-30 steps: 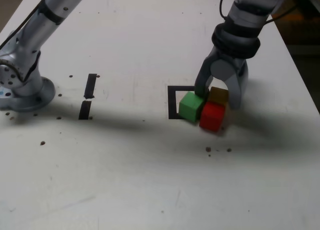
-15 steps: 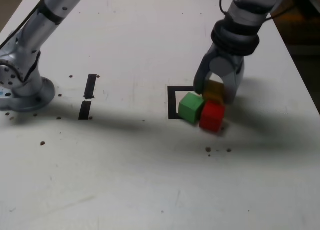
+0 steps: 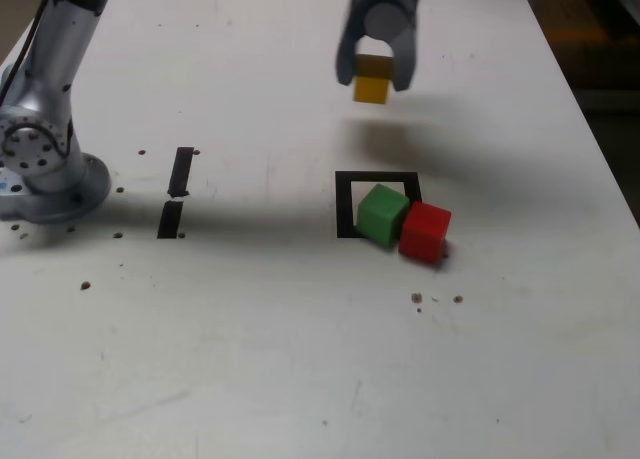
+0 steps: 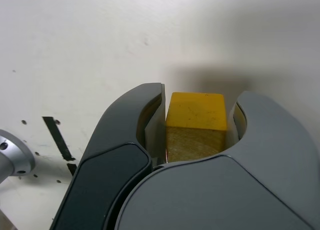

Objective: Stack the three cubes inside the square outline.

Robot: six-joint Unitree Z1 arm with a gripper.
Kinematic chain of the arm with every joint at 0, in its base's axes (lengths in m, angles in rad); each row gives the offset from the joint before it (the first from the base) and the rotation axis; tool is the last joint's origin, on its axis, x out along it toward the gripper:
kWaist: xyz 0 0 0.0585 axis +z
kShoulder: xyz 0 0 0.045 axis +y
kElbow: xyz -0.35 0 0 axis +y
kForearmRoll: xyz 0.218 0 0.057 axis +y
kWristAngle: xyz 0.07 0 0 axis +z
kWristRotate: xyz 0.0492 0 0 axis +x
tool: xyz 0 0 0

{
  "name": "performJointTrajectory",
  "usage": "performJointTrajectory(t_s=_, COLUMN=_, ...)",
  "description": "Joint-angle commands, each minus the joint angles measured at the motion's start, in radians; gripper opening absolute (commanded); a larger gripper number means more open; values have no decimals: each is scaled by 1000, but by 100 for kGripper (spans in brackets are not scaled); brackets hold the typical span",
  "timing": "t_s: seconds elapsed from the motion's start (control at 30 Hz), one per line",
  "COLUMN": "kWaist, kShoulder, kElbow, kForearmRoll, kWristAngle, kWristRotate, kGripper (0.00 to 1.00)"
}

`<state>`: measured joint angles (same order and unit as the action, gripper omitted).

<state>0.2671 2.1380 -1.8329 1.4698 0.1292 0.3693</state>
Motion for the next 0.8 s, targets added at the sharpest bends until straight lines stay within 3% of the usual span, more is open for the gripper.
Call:
performJointTrajectory(t_s=0.0, kWaist=37, kShoulder=9, kElbow=18, kForearmRoll=-6, kWristAngle=-3, kWristRotate=4, kGripper=14)
performJointTrajectory(t_s=0.37, kWaist=137, kShoulder=42, kElbow=69, kForearmRoll=-62, kWristAngle=-31, kWristRotate=60, kGripper=19)
performJointTrajectory(t_s=0.77, kWaist=159, kShoulder=70, kElbow=104, kForearmRoll=-83, kWristAngle=-74, kWristRotate=86, kGripper=52)
